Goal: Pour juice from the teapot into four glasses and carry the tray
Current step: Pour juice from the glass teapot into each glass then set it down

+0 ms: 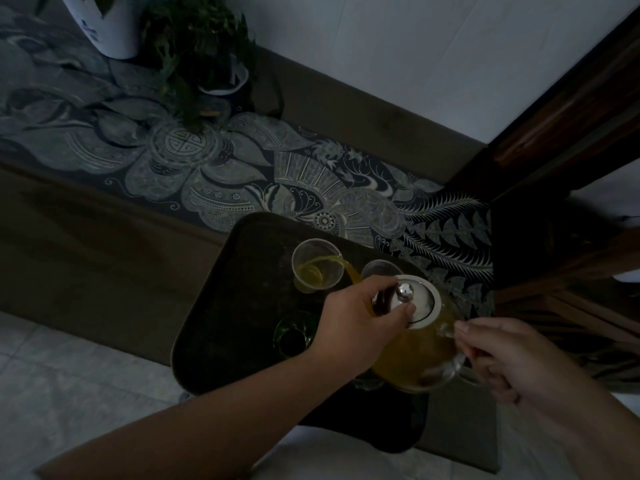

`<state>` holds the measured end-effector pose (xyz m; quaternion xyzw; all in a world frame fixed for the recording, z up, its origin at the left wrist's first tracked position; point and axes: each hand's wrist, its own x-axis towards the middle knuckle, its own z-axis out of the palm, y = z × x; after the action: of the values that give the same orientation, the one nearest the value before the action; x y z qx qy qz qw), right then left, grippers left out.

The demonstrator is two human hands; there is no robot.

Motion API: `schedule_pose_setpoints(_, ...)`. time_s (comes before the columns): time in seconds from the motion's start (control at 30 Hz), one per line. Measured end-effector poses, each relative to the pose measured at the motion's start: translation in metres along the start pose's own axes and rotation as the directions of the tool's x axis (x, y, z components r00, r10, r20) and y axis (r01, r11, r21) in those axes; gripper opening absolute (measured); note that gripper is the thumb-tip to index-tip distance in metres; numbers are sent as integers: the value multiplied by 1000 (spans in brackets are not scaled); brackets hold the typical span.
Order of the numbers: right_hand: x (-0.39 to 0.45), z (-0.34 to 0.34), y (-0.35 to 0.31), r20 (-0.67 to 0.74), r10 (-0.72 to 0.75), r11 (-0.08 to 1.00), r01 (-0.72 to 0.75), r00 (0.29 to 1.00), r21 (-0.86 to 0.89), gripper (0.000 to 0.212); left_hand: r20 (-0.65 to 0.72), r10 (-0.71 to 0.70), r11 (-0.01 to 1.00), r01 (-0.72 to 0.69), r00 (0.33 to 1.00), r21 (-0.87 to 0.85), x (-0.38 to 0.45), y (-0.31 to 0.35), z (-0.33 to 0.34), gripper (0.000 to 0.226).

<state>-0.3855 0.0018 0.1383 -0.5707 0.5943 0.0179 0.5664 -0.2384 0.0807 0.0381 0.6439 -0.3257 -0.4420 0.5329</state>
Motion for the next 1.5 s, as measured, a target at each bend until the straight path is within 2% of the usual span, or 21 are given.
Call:
schedule_pose_setpoints(0.9, 4, -8, -3, 51, 32, 996, -27, 998, -84, 38, 8, -24, 1000, 24, 1000, 11, 4, -4, 3, 46)
schedule_pose_setpoints(1.5, -6, -6, -7, 68, 27, 997, -22, 997, -74, 37, 10, -42, 999, 42, 999, -3, -2, -2, 1, 45)
